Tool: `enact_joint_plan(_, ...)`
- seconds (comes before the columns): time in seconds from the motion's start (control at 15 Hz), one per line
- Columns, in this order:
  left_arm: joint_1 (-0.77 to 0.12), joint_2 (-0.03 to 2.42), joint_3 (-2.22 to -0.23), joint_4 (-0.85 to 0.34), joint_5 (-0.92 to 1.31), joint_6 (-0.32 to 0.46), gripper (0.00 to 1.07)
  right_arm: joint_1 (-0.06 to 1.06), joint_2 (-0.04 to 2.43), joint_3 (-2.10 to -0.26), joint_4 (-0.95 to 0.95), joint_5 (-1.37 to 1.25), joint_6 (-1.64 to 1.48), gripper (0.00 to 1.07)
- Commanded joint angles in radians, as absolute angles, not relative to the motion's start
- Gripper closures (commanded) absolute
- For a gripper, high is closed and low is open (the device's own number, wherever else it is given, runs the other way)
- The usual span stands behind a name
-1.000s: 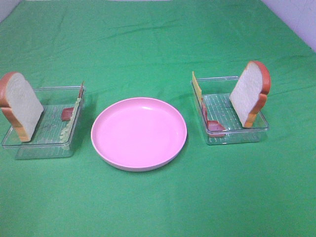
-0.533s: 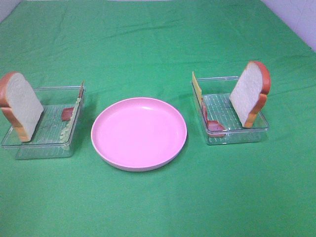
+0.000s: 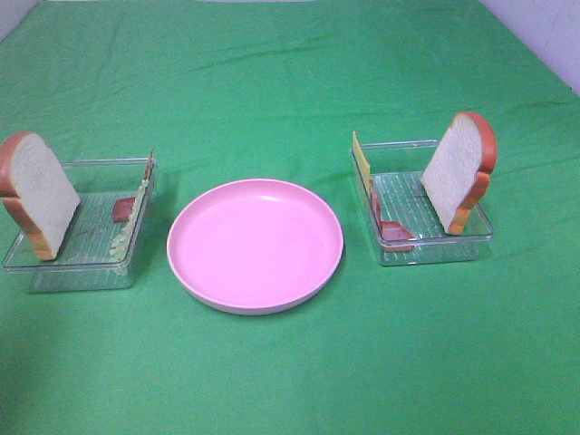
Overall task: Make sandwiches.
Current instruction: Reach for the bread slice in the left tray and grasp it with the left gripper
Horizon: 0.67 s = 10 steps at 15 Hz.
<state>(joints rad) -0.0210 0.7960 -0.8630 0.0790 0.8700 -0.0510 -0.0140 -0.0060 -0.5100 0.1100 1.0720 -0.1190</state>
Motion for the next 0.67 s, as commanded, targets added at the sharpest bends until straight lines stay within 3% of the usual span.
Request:
enact_joint_plan(0.07,-0.022,1.026,-0.994,0.068,0.890,-0.057,0.22,-0.017,-0.020,-0.506,0.110,1.061,-0.136,0.38)
enact_joint_plan(0.67,-0.022,1.752,-1.380,-0.021,0.929,-0.043,0.25,-0.017,-0.020,-0.506,0.110,1.061,-0.136,0.38)
